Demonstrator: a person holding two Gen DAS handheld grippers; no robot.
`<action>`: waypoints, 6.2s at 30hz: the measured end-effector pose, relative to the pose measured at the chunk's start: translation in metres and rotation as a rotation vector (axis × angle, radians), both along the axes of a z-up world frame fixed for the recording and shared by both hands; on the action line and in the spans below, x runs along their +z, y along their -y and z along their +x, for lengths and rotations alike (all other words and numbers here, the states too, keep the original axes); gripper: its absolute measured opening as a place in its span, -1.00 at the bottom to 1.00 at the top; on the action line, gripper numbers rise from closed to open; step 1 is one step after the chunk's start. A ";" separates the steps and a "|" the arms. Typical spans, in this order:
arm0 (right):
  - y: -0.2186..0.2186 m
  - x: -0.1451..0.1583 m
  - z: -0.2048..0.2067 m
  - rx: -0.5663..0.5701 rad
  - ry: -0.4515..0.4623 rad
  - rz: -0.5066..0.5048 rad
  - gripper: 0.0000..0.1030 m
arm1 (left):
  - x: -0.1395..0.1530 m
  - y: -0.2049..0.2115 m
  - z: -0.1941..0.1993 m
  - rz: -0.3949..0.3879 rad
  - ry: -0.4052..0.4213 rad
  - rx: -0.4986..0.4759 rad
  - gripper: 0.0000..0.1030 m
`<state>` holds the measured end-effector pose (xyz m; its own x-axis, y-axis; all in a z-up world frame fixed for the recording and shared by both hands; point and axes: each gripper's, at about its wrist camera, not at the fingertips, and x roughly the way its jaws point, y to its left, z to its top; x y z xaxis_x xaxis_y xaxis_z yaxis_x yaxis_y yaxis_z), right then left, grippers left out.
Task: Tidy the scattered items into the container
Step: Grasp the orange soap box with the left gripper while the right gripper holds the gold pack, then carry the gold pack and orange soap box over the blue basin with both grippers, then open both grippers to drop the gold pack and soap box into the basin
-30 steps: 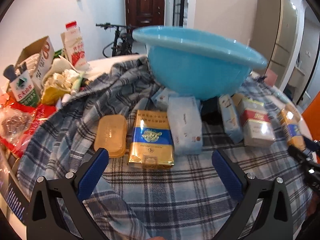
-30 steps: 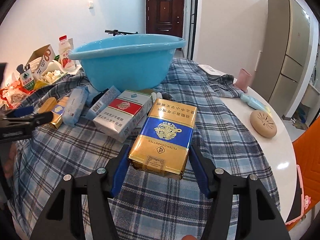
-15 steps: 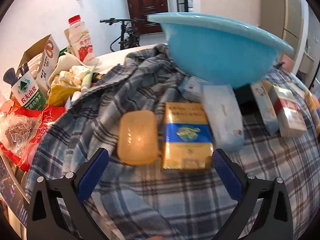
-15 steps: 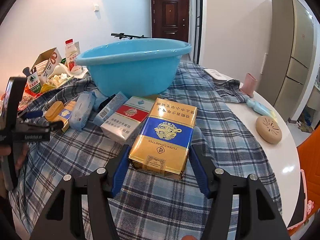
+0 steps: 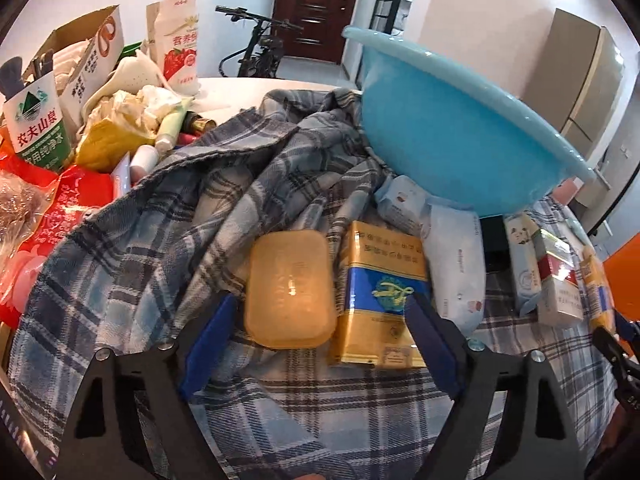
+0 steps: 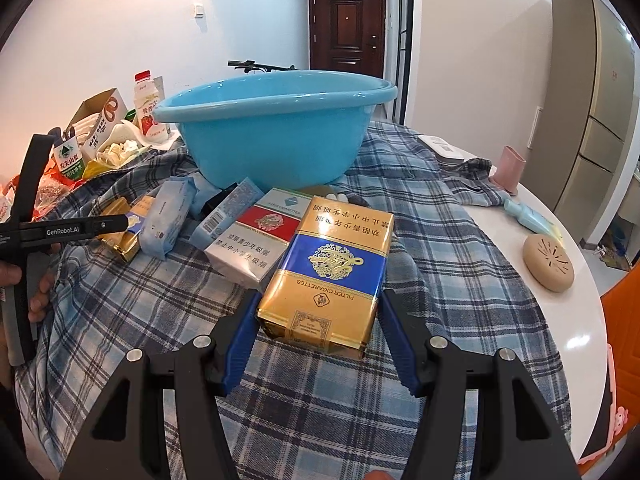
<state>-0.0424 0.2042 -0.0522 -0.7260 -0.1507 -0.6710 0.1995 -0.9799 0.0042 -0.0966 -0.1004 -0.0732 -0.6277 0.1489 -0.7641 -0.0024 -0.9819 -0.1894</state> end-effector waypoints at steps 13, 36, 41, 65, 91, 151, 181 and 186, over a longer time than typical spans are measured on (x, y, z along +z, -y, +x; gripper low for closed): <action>-0.002 -0.002 0.001 -0.004 0.003 -0.005 0.20 | 0.005 0.003 0.004 0.022 -0.034 0.010 -0.20; 0.016 0.031 0.020 -0.003 -0.062 0.027 0.20 | 0.071 -0.054 0.058 -0.119 -0.246 -0.047 -0.22; 0.023 0.048 0.016 0.012 -0.089 0.020 0.20 | 0.087 -0.070 0.061 -0.134 -0.279 -0.063 -0.22; 0.048 0.134 -0.079 0.049 -0.190 -0.007 0.20 | 0.160 -0.083 -0.013 -0.119 -0.353 -0.056 -0.21; 0.049 0.110 -0.153 0.052 -0.136 -0.006 0.20 | 0.143 -0.098 -0.072 -0.159 -0.307 -0.069 -0.21; 0.058 0.106 -0.142 0.058 -0.148 0.022 0.18 | 0.124 -0.078 -0.061 -0.284 -0.313 -0.010 0.99; 0.057 0.123 -0.104 0.050 -0.189 -0.008 1.00 | 0.141 -0.065 -0.024 -0.237 -0.315 0.057 0.99; 0.053 0.128 -0.082 0.042 -0.206 -0.021 1.00 | 0.148 -0.064 -0.001 -0.214 -0.324 0.065 0.99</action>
